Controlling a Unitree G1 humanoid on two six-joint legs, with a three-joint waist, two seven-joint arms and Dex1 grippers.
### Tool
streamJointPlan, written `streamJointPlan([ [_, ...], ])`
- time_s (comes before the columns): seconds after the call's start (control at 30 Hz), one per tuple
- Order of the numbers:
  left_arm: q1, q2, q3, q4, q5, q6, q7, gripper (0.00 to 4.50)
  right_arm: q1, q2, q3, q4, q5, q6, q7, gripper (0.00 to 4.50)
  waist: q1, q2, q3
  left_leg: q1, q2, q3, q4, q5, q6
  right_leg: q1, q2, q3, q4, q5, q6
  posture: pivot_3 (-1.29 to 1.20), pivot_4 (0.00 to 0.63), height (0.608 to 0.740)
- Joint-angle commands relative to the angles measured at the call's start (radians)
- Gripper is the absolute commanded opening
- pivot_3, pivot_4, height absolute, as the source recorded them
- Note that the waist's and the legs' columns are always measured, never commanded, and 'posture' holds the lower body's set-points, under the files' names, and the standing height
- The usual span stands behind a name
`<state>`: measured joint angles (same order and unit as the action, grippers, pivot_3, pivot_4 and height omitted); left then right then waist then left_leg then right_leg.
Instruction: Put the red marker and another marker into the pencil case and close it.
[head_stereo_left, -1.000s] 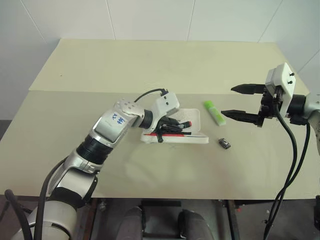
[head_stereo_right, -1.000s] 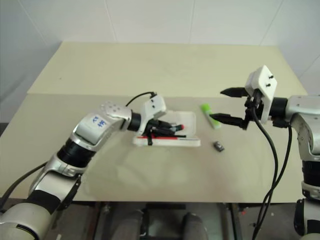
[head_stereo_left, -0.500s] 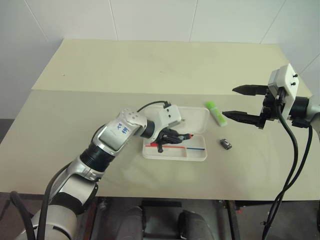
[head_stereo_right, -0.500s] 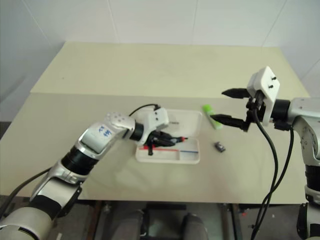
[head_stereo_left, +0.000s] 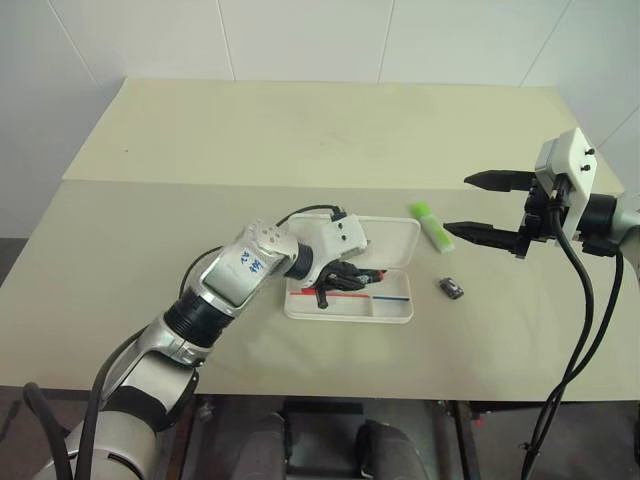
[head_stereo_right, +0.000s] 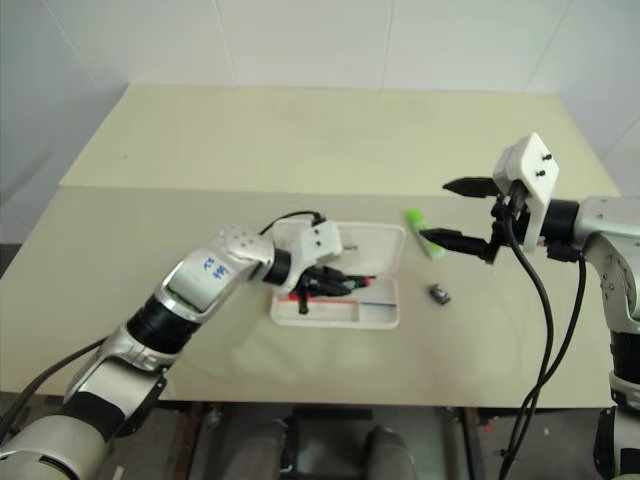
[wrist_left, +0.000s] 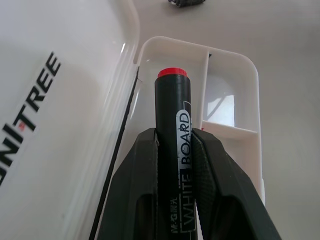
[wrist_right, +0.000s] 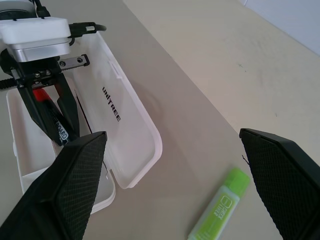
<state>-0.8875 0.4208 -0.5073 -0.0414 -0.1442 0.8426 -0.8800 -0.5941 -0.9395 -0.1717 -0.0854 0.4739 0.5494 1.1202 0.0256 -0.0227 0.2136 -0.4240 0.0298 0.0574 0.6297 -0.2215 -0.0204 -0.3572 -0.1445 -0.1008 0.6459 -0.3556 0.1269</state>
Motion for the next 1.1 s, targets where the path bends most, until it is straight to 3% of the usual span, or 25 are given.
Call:
streamJointPlan([
  [0.03, -0.020, 0.022, -0.028, -0.098, 0.042, -0.030, -0.010, 0.59, -0.001, -0.022, -0.030, -0.040, 0.017, 0.001, -0.006, 4.50, 0.000, 0.000, 0.000, 0.000, 0.000, 0.000, 0.000, 0.000, 0.000, 0.000, 0.000, 0.000, 0.000, 0.000, 0.000, 0.00, 0.150, 0.740],
  [0.33, 0.015, 0.054, -0.104, -0.171, 0.145, -0.124, -0.008, 0.59, -0.007, -0.015, -0.022, -0.038, 0.016, -0.002, -0.009, 4.50, 0.000, 0.000, 0.000, 0.000, 0.000, 0.000, 0.000, 0.000, 0.000, 0.000, 0.000, 0.000, 0.000, 0.000, 0.000, 0.00, 0.150, 0.740],
  [0.83, 0.043, 0.026, -0.116, -0.179, 0.272, -0.154, 0.026, 0.59, -0.007, -0.013, -0.018, -0.039, 0.018, -0.003, -0.007, 4.50, 0.000, 0.000, 0.000, 0.000, 0.000, 0.000, 0.000, 0.000, 0.000, 0.000, 0.000, 0.000, 0.000, 0.000, 0.000, 0.00, 0.150, 0.740],
  [1.1, 0.062, 0.003, -0.099, -0.214, 0.258, -0.100, 0.016, 3.33, -0.011, -0.011, -0.011, -0.031, 0.015, -0.008, -0.003, 4.50, 0.000, 0.000, 0.000, 0.000, 0.000, 0.000, 0.000, 0.000, 0.000, 0.000, 0.000, 0.000, 0.000, 0.000, 0.000, 0.00, 0.150, 0.740],
])
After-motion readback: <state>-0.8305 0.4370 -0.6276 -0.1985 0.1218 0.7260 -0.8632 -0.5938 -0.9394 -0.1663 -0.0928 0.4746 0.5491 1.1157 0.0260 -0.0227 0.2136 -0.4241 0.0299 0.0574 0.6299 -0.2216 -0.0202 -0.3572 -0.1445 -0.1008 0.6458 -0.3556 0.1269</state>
